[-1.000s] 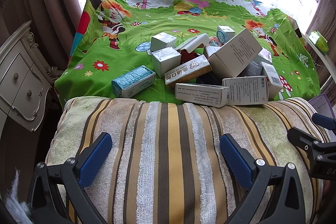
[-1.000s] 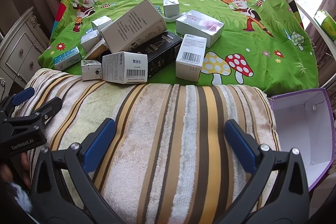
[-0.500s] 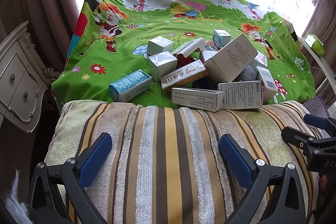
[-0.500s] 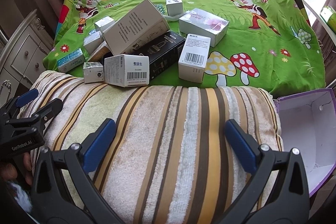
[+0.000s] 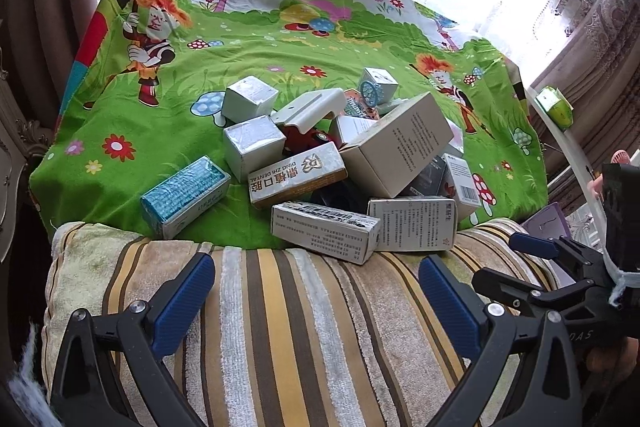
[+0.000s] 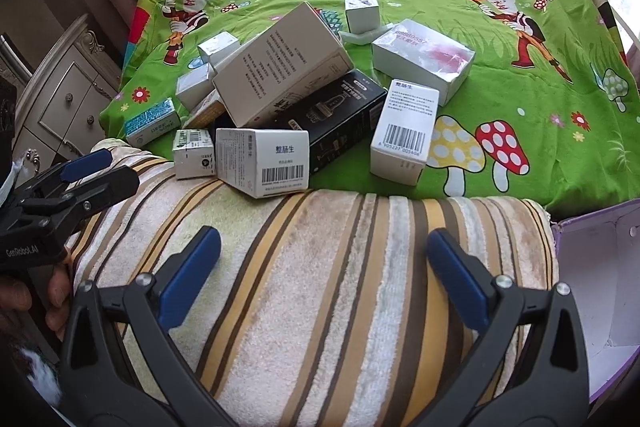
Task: Organize rigid objects
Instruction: 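Grasp the teal box with the left tool while the right tool grasps the large white box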
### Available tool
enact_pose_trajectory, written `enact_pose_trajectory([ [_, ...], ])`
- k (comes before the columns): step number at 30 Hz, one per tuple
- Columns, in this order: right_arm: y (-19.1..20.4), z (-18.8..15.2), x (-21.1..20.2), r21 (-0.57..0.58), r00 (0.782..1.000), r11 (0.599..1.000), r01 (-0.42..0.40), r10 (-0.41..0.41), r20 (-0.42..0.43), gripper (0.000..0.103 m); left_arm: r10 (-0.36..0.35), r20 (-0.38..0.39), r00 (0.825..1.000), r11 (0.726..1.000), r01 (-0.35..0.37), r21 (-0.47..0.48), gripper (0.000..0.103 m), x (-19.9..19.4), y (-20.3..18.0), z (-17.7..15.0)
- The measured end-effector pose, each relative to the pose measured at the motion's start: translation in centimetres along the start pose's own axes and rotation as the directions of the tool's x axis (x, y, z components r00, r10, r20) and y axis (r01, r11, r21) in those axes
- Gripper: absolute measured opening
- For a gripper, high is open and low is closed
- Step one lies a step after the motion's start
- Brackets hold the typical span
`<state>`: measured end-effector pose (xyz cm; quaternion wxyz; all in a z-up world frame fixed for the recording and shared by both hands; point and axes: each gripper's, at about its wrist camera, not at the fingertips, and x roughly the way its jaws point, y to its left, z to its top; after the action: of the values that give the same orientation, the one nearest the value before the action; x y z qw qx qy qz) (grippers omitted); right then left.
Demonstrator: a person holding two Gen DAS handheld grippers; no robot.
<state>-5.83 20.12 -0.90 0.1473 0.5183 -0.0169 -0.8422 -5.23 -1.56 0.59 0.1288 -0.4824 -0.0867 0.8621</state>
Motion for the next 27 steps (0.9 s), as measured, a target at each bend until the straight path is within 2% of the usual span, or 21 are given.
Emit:
enact_pose_trajectory([
  [3,0.1,0.8,0.1,-0.014,1.000,1.000,-0.020,0.020,0.002,0.103,-0.034,-0.045,0.998,0.999,0.035,0.026,0.103,1.0,0.0,1.0],
  [7,0.4,2.6,-0.2,-0.057,0.999,0.998,0.014,-0.012,0.044,0.103,-0.027,-0.035,0.999,0.999,0.028,0.037,0.103,1.5,-0.1,2.5],
  [10,0.9,3.8,-0.4,-0.094,0.995,0.995,0.043,-0.035,0.091,0.103,-0.070,-0.016,0.997,0.996,0.069,-0.054,0.103,1.9,0.9,3.4],
  [15,3.5,5.5,0.3,-0.259,0.991,0.963,0.080,-0.048,0.125,0.103,-0.059,0.010,0.998,0.979,0.059,-0.193,0.103,2.0,3.4,3.1],
  [18,5.1,6.2,1.3,-0.327,0.988,0.938,0.112,-0.071,0.134,0.103,-0.013,0.061,0.998,0.972,0.026,-0.232,0.103,0.8,4.9,3.7],
  [20,5.9,6.5,1.9,-0.366,0.982,0.917,0.161,-0.112,0.152,0.103,0.032,0.064,0.997,0.966,-0.015,-0.257,0.103,0.5,6.1,4.3],
  [24,6.9,7.0,3.0,-0.411,0.971,0.884,0.225,-0.167,0.174,0.103,0.069,0.025,0.997,0.944,-0.057,-0.324,0.103,1.2,8.5,5.2],
  [27,7.4,7.1,3.6,-0.442,0.964,0.860,0.254,-0.188,0.188,0.103,0.112,-0.037,0.993,0.905,-0.117,-0.408,0.103,2.5,9.9,5.2],
])
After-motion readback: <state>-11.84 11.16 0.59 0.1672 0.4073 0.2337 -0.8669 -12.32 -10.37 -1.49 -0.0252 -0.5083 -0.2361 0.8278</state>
